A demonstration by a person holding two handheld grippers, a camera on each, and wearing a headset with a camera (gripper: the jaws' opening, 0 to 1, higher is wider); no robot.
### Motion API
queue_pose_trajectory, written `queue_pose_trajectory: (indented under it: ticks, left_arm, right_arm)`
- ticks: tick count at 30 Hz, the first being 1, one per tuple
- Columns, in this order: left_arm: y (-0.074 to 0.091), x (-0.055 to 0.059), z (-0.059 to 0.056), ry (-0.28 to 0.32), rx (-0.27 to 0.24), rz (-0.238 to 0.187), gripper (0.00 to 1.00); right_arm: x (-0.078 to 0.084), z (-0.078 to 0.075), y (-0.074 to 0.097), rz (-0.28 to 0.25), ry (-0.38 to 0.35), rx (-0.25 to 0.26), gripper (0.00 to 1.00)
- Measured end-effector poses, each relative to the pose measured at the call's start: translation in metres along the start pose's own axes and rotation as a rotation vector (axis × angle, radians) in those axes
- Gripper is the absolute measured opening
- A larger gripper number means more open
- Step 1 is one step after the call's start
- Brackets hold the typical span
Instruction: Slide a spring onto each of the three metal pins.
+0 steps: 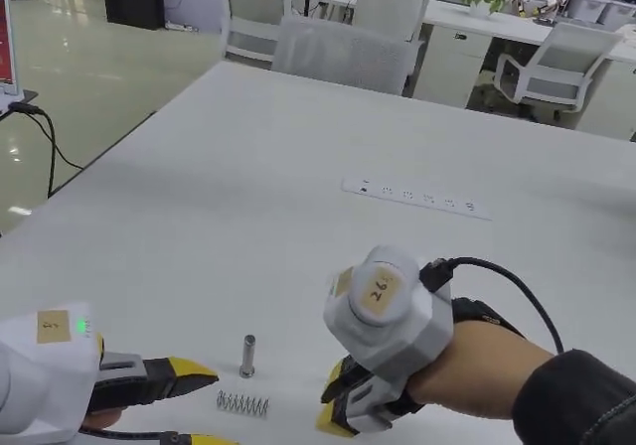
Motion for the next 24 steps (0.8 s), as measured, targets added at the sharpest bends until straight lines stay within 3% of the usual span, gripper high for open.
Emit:
queue_pose_trajectory:
  ticks: [10,24]
  left_arm:
    - [0.001,0.002,0.002,0.004,-0.007,0.008,0.34]
    - [0.001,0.004,0.002,0.013,-0.007,0.012,0.33]
  right_arm:
    - [-0.018,-0.002,-0.018,-0.011,0.043,-0.013,0.11]
    - [-0.031,-0.009,-0.04,-0.04,0.046,-0.003,0.11]
Point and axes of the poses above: the centre of the closed fingertips' face, and the gripper's own axes: y roughly backward along the fingers, z roughly to its left, x roughly out of its underside, the point moved 8 cm from there along y, roughly backward along the fingers
